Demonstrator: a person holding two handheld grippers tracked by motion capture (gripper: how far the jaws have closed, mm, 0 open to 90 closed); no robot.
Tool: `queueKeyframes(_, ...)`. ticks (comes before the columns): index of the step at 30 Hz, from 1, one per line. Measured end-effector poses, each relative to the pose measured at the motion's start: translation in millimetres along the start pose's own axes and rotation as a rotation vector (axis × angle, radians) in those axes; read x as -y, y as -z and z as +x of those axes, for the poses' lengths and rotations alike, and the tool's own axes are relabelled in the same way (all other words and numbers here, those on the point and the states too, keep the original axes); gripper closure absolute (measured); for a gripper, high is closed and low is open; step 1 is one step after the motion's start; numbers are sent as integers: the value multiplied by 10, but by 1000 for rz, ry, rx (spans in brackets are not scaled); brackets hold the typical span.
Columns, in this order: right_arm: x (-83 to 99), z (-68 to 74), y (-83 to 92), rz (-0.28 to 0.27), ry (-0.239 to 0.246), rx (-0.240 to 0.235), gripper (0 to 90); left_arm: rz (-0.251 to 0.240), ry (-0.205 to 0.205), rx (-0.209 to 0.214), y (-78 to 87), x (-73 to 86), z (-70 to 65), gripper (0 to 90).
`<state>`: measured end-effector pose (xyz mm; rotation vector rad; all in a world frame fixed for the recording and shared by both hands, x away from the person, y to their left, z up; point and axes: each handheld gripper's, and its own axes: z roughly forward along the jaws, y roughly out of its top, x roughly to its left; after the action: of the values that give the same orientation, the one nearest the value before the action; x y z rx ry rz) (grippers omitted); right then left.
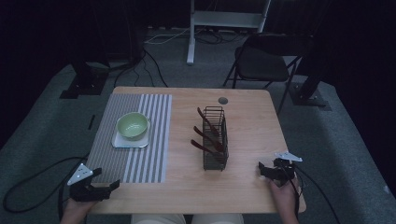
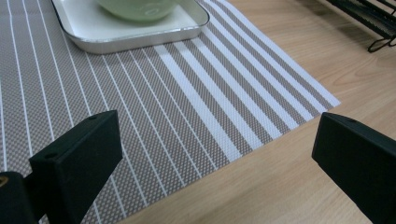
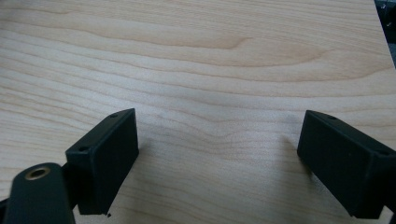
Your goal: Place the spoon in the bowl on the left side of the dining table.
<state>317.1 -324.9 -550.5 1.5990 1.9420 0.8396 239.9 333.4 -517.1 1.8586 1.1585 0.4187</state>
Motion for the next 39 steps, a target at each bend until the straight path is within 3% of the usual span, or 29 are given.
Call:
queueKeyframes(21,0,0,0,0,0,0,118,-27,-51,63,-137,-300,-168,16)
queueKeyframes(39,0,0,0,0,0,0,118,-36,-94,87,-261,-542,-307,17)
